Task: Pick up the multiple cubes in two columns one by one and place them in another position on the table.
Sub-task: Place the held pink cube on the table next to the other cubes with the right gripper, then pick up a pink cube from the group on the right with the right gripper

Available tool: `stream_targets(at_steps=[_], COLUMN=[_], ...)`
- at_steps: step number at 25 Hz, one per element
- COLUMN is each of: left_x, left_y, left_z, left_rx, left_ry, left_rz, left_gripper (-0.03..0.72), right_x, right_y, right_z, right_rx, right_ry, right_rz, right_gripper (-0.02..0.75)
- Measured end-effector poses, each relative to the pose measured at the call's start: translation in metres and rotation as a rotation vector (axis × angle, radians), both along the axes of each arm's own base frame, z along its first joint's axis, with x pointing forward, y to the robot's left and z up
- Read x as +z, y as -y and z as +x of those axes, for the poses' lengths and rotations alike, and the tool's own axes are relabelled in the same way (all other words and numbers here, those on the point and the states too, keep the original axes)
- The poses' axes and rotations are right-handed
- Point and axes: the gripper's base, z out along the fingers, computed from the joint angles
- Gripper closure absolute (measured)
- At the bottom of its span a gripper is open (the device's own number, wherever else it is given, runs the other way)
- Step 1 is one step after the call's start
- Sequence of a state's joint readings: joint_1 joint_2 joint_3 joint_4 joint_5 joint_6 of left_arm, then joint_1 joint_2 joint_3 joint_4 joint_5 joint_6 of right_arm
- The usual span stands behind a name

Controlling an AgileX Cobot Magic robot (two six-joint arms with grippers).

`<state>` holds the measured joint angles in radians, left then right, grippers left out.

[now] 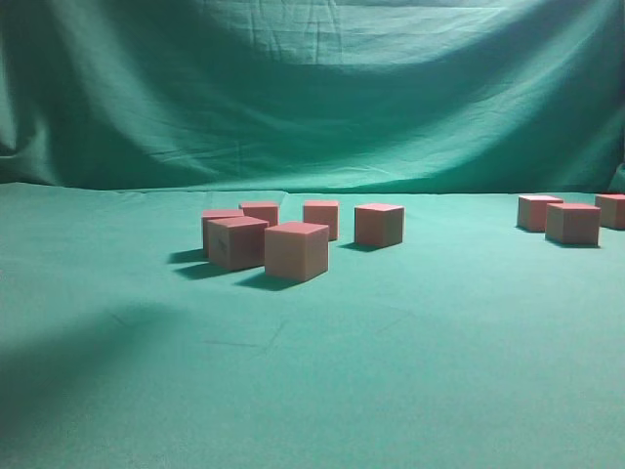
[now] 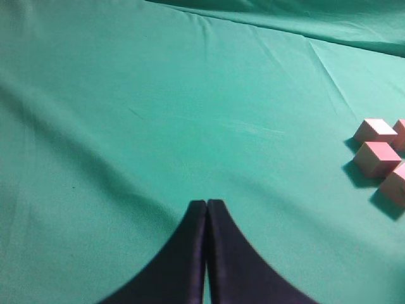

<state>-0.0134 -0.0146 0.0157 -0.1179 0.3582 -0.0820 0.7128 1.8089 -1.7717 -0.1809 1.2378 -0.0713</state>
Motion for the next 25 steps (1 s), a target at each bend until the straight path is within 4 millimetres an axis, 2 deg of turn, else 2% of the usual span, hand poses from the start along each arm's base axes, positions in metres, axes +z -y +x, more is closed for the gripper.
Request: stream_targets(at_steps=[2, 4, 6, 10, 13, 15, 18, 21, 25], left_x=[0.0, 0.0, 0.0, 0.0, 0.0, 0.0, 0.0, 0.0, 0.0], left_y=[0.0, 0.0, 0.0, 0.0, 0.0, 0.0, 0.0, 0.0, 0.0], left_z=[0.0, 0.0, 0.0, 0.0, 0.0, 0.0, 0.0, 0.0, 0.0], left_rx=[0.0, 0.0, 0.0, 0.0, 0.0, 0.0, 0.0, 0.0, 0.0], left_ry=[0.0, 0.0, 0.0, 0.0, 0.0, 0.0, 0.0, 0.0, 0.0], left_rz=[0.0, 0.0, 0.0, 0.0, 0.0, 0.0, 0.0, 0.0, 0.0], left_gripper=[0.688, 0.688, 0.688, 0.688, 0.688, 0.688, 0.688, 0.688, 0.688], right_x=[0.012, 0.013, -0.004, -0.054, -0.084, -0.096, -0.101, -0.102, -0.12], right_y=[0.021, 0.048, 0.079, 0.139, 0.165, 0.172, 0.171, 0.167, 0.162], right_z=[-0.003, -0.004, 0.001, 0.005, 0.003, 0.003, 0.009, 0.019, 0.037], right_rx=[-0.053, -0.136, -0.25, -0.478, -0.588, -0.623, -0.63, -0.623, -0.629], right_ry=[0.014, 0.004, -0.051, -0.21, -0.288, -0.293, -0.243, -0.167, -0.11], right_rz=[0.02, 0.024, -0.006, -0.076, -0.034, 0.015, 0.09, 0.158, 0.205], right_gripper=[0.179, 0.179, 0.179, 0.179, 0.179, 0.179, 0.179, 0.179, 0.179])
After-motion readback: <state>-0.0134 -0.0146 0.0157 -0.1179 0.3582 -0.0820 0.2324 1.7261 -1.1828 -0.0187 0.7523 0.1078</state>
